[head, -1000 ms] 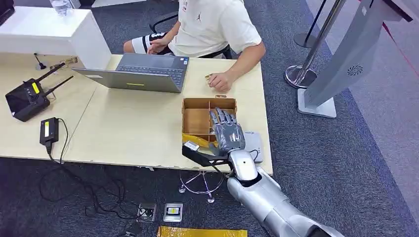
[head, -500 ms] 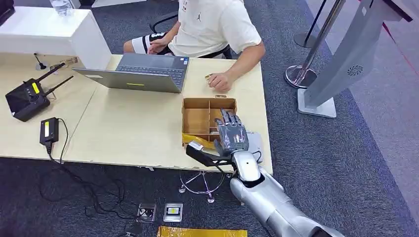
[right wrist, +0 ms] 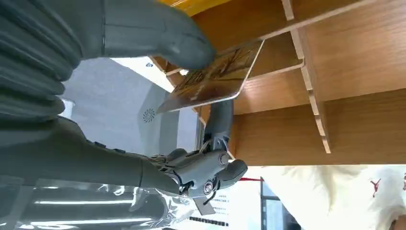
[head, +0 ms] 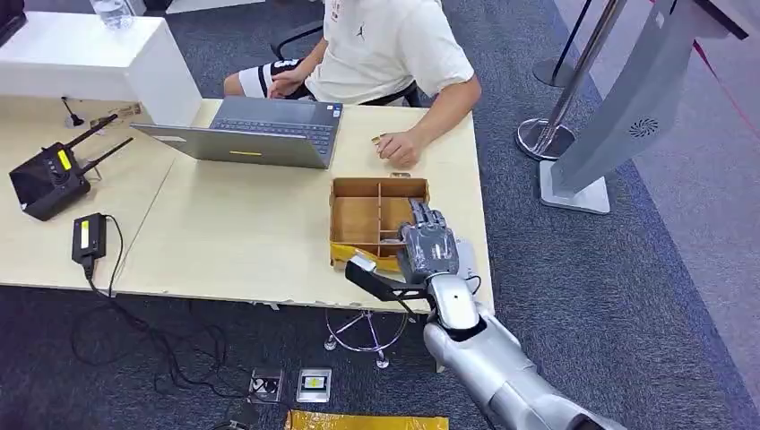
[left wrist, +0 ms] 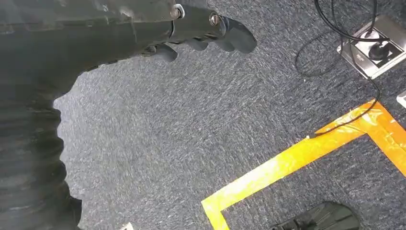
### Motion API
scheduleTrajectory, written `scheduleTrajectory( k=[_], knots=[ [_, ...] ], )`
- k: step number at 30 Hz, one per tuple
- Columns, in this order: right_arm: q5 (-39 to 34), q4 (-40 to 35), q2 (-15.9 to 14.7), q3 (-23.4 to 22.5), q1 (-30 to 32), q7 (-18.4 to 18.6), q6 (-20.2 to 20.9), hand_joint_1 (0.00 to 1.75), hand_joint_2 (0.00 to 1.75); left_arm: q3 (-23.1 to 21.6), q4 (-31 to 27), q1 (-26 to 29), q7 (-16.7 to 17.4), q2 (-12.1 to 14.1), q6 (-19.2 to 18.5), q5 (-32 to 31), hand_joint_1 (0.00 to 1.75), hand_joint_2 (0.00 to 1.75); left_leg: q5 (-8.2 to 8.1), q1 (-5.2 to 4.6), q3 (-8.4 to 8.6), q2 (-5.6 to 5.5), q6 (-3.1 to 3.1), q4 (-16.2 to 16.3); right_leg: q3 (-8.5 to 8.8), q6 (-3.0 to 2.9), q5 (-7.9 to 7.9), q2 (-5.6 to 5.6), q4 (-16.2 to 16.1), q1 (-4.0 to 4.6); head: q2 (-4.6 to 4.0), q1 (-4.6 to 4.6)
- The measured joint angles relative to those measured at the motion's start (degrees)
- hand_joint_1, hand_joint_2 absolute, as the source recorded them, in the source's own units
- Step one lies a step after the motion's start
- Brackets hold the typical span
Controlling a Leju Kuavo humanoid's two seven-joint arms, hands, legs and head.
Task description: Pass the card to the sensor for recognition and then transmit it.
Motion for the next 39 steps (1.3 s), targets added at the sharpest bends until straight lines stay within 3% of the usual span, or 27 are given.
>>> scheduleTrajectory(
  k=[1, 3, 28, 29, 34, 37, 39],
  knots=[
    [0.0, -0.02, 0.0, -0.07, 0.04, 0.09, 0.02, 1.5, 1.75, 0.0, 0.0, -0.02, 0.0, 0.0, -0.02, -0.09, 0.0, 1.75, 0.0, 0.0, 0.0, 0.0, 0.0, 0.0, 0.0, 0.0, 0.0, 0.0, 0.0, 0.0, 0.0, 0.0],
    [0.07, -0.04, 0.0, -0.37, 0.05, 0.15, 0.04, 1.54, 1.75, 0.0, 0.0, -0.05, 0.0, 0.0, -0.07, -0.11, 0.0, 1.75, 0.0, 0.0, 0.0, 0.0, 0.0, 0.0, 0.0, 0.0, 0.0, 0.0, 0.0, 0.0, 0.0, 0.0],
    [0.5, -0.04, 0.02, -0.79, 0.11, -0.07, 0.2, 1.64, 1.75, 0.0, 0.0, -0.1, 0.0, 0.0, -0.07, -0.06, 0.0, 1.75, 0.0, 0.0, 0.0, 0.0, 0.0, 0.0, 0.01, 0.0, 0.0, 0.0, 0.0, 0.0, 0.0, 0.0],
    [0.5, -0.04, 0.0, -0.79, 0.11, -0.07, 0.17, 1.75, 1.75, 0.0, 0.0, -0.1, 0.0, 0.0, -0.07, -0.07, 0.0, 1.75, 0.0, 0.0, 0.0, 0.0, 0.0, 0.0, 0.01, 0.0, 0.0, 0.0, 0.0, 0.0, 0.0, 0.0],
    [0.59, -1.03, 0.0, -0.87, 0.21, -0.41, -0.92, 1.75, 1.75, 0.0, 0.0, -0.09, 0.0, 0.0, 0.04, -0.09, 0.0, 1.75, 0.0, 0.0, 0.0, 0.0, 0.0, 0.0, 0.0, 0.0, 0.0, 0.0, 0.0, 0.0, 0.0, 0.0],
    [3.19, -13.91, -1.09, -2.97, 1.06, 1.86, -3.08, 1.75, 1.75, 0.0, 0.02, 0.27, -0.04, 0.0, 0.44, 0.18, 0.0, 1.75, 0.0, 0.0, 0.0, 0.04, 0.0, 0.0, 0.0, 0.0, 0.01, 0.04, 0.0, 0.0, 0.0, 0.0],
    [4.74, -34.0, -2.3, -4.96, 0.7, 3.04, -2.23, 1.75, 1.75, 0.0, 0.11, 1.0, -0.52, 0.0, 0.79, 0.42, 0.0, 1.75, 0.0, 0.0, 0.01, 0.06, 0.0, 0.0, 0.0, 0.0, 0.01, 0.05, 0.0, 0.0, 0.0, 0.07]
  ],
)
